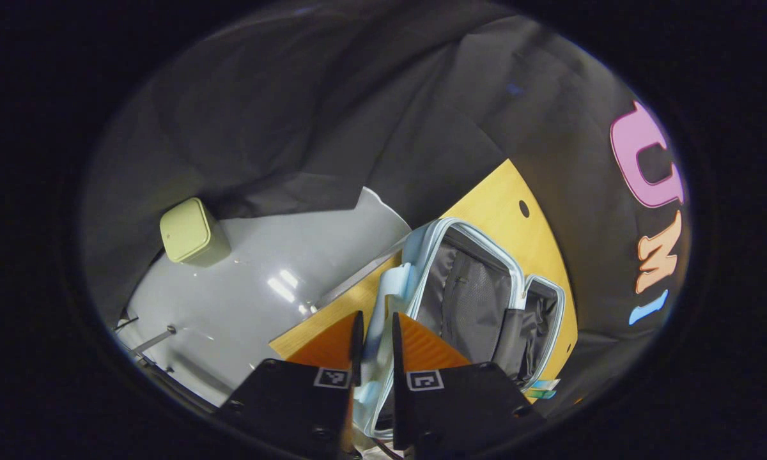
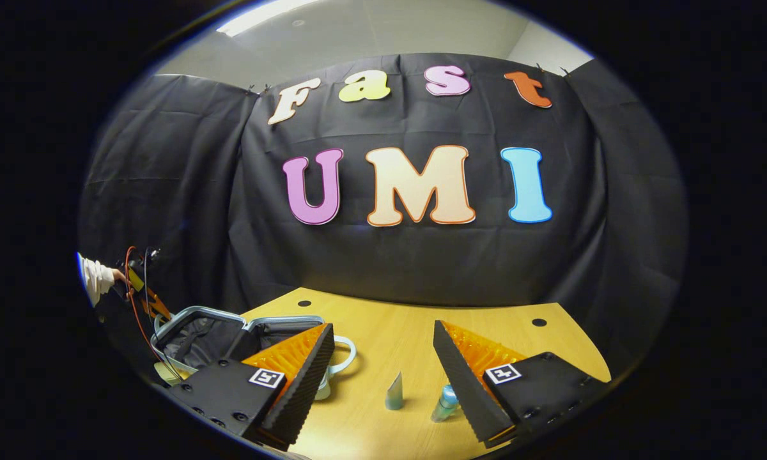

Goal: First open the suitcase, pack the skin care products into it, and then close the suitcase.

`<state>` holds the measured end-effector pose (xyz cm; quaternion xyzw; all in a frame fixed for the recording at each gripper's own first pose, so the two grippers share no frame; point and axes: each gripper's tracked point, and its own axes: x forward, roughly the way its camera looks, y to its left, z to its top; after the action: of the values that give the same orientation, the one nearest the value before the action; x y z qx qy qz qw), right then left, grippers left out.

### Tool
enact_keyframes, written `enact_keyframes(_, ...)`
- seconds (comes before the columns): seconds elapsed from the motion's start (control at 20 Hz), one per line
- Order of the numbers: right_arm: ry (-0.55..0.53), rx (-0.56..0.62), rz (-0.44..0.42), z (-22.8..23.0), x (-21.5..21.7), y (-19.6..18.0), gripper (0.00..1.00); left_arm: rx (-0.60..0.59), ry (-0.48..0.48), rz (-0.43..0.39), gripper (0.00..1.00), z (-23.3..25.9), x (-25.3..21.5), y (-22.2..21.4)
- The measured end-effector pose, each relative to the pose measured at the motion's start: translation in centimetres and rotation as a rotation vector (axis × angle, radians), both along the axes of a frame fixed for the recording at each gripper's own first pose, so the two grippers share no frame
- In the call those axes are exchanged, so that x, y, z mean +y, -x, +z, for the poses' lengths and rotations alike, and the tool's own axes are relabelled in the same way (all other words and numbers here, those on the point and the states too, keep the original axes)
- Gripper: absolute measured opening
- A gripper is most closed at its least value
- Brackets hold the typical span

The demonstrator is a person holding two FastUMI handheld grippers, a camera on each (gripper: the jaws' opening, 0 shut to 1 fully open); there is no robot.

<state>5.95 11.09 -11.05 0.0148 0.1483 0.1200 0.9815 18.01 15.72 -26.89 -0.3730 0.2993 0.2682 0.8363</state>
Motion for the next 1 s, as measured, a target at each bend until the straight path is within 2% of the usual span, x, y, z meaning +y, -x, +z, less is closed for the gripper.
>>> enact_keyframes(0.1,-0.002,0.007,0.011,-0.3,0.5,-0.1,0.96,-0.025,0.003,-0.004,0.26,0.0,-0.2,0.5)
enact_keyframes(0.2,-0.005,0.011,0.019,-0.6,0.7,-0.1,0.98,-0.081,-0.002,-0.024,0.50,1.0,-0.6,0.5)
enact_keyframes(0.35,-0.016,0.009,0.028,-0.6,0.6,-0.3,0.98,-0.109,-0.106,-0.064,0.85,3.1,-1.9,1.2)
enact_keyframes(0.5,-0.023,0.007,0.027,-0.6,-0.3,-0.4,0.98,-0.115,-0.278,-0.106,0.95,6.6,-4.9,1.7)
enact_keyframes(0.6,-0.022,0.002,0.020,-0.5,-1.3,-0.3,0.98,-0.151,-0.390,-0.161,0.96,9.3,-8.3,0.7)
enact_keyframes(0.65,-0.020,0.001,0.015,-0.5,-1.9,-0.2,0.98,-0.174,-0.446,-0.192,0.99,10.4,-10.5,0.0)
enact_keyframes(0.75,-0.020,0.007,0.007,-0.7,-3.1,0.0,0.98,-0.227,-0.544,-0.268,0.95,12.5,-15.0,-1.5)
enact_keyframes(0.85,-0.032,0.022,0.003,-1.1,-4.1,0.3,0.96,-0.285,-0.603,-0.335,0.95,14.1,-19.8,-3.4)
enact_keyframes(1.0,-0.042,0.046,0.000,-1.8,-5.4,0.9,0.98,-0.379,-0.639,-0.447,0.95,14.9,-27.7,-6.3)
